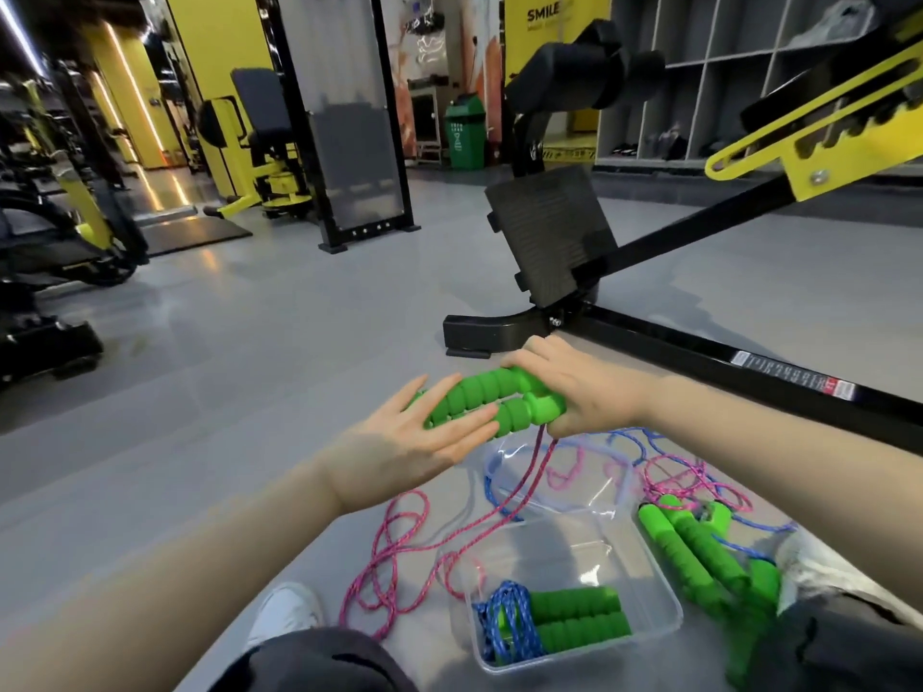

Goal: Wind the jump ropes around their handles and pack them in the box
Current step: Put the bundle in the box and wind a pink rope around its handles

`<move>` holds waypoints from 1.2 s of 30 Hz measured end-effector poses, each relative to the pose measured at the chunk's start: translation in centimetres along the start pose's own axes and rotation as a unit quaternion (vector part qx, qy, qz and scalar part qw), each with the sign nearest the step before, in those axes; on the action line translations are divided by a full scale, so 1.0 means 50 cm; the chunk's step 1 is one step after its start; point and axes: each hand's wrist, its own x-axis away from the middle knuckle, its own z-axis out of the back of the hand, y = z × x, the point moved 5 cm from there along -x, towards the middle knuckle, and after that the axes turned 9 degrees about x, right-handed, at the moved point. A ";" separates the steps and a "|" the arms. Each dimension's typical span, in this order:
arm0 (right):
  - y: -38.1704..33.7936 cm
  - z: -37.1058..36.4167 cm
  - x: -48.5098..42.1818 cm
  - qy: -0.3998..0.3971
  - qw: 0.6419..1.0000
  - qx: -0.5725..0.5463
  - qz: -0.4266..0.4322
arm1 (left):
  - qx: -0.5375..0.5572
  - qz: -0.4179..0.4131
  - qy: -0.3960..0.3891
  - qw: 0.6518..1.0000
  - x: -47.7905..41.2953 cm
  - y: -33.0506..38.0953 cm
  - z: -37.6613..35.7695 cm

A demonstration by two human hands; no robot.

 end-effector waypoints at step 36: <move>0.011 -0.101 0.000 -0.013 0.998 -0.063 -0.006 | 0.082 0.104 0.096 0.986 0.022 0.062 -0.084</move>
